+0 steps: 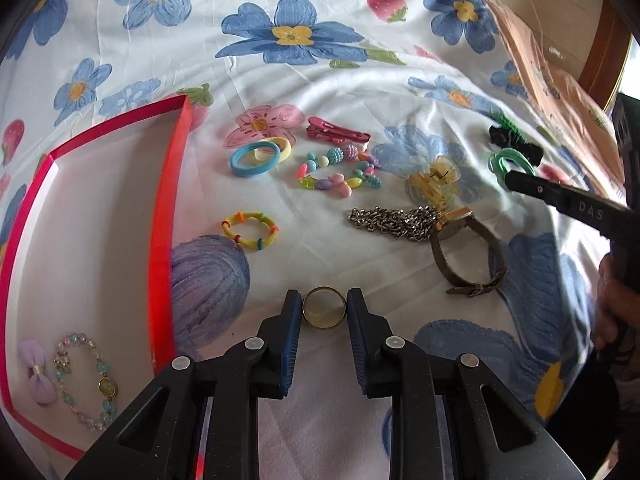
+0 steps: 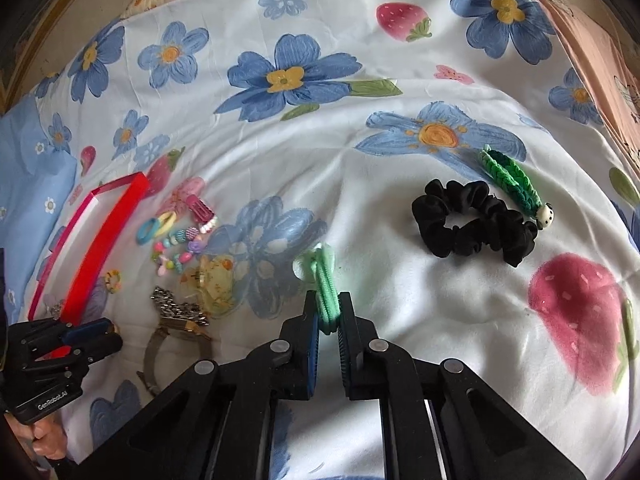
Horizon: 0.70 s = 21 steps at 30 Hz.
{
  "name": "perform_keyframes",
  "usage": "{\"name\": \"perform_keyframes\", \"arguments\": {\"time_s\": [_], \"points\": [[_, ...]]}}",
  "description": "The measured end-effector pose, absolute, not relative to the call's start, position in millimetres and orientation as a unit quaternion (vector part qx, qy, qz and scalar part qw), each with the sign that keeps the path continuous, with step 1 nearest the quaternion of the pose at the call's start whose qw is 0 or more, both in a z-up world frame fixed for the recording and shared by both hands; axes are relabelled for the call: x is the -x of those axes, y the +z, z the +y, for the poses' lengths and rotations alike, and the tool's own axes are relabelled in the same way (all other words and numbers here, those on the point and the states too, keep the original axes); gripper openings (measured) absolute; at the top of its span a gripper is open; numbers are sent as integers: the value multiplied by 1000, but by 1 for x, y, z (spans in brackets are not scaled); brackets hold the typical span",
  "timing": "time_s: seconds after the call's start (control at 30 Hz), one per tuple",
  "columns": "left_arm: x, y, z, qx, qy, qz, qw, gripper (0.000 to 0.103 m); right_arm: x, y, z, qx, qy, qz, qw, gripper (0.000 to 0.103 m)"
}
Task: Organize jewelry
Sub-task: 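Grasp the gold ring with the left tool while the right tool grasps the green hair clip, then carry the ring and green clip into the box and release both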
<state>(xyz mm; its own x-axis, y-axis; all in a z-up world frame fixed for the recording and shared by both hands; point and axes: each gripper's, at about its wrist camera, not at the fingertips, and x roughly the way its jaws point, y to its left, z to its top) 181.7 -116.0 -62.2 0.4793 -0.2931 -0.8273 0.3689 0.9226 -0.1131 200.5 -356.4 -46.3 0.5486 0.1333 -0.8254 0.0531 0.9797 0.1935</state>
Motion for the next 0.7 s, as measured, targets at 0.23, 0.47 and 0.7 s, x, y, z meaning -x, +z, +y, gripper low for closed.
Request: {"name": "perform_keyframes", "arguments": {"time_s": [0.23, 0.47, 0.7], "points": [[-169, -42, -92, -12, -192, 455, 870, 22, -184, -23, -333, -123, 62, 454, 880, 7], [-152, -25, -66, 7, -180, 440, 880, 22, -178, -15, -291, -132, 111, 453, 875, 7], [-139, -14, -37, 26, -159, 428, 889, 22, -179, -11, -253, -124, 148, 457, 868, 7]]}}
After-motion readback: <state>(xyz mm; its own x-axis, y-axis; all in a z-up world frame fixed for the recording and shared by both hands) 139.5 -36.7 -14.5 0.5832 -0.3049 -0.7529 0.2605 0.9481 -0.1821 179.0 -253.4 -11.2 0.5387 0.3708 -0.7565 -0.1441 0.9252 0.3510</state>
